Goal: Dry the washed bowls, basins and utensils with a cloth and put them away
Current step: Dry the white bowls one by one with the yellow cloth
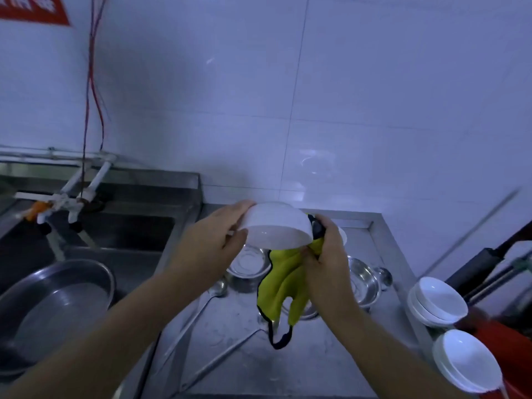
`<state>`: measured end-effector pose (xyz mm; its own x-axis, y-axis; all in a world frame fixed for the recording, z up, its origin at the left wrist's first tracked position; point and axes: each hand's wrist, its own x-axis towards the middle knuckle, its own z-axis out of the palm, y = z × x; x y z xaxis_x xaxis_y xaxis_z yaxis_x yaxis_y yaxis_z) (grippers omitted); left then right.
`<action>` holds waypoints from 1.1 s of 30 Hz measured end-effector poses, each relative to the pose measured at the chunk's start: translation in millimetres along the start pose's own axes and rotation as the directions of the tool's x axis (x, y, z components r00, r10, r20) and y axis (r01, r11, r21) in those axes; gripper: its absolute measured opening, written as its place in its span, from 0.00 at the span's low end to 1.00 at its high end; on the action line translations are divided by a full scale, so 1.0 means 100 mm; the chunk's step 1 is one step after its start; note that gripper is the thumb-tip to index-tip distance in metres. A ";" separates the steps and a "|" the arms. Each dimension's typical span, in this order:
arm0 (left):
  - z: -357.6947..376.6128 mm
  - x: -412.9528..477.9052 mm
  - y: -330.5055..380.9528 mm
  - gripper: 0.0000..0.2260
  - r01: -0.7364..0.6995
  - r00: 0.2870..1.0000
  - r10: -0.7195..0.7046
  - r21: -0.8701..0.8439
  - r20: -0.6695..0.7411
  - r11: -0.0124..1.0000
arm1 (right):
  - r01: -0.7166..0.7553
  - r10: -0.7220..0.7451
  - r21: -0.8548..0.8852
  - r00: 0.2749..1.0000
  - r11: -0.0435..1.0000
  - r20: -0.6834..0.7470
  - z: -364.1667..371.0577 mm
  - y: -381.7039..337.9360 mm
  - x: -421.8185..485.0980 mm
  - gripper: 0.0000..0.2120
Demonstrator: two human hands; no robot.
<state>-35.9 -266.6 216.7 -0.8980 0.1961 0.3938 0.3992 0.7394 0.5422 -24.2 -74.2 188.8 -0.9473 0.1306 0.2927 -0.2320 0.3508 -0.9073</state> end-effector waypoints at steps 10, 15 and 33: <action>-0.59 0.13 0.00 0.28 -0.017 0.993 0.049 -0.288 0.107 0.958 | 0.060 -0.060 -0.012 0.998 0.998 0.010 0.14 -0.36 0.28 0.25; -0.69 0.12 -0.13 0.28 -0.009 0.999 0.025 -0.317 0.047 0.948 | 0.077 -0.071 0.066 0.994 0.995 -0.081 0.26 -0.49 0.30 0.24; -0.85 0.36 -0.02 0.15 0.229 0.970 -0.209 -0.768 0.126 0.598 | 0.817 -0.702 -0.477 0.545 0.323 0.458 0.40 -0.51 0.39 0.20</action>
<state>-53.5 -315.5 292.9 -0.9777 0.1168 0.1745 0.1748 -0.0082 0.9846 -58.1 -124.0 234.4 -0.4551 -0.6000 0.6579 -0.7436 0.6625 0.0898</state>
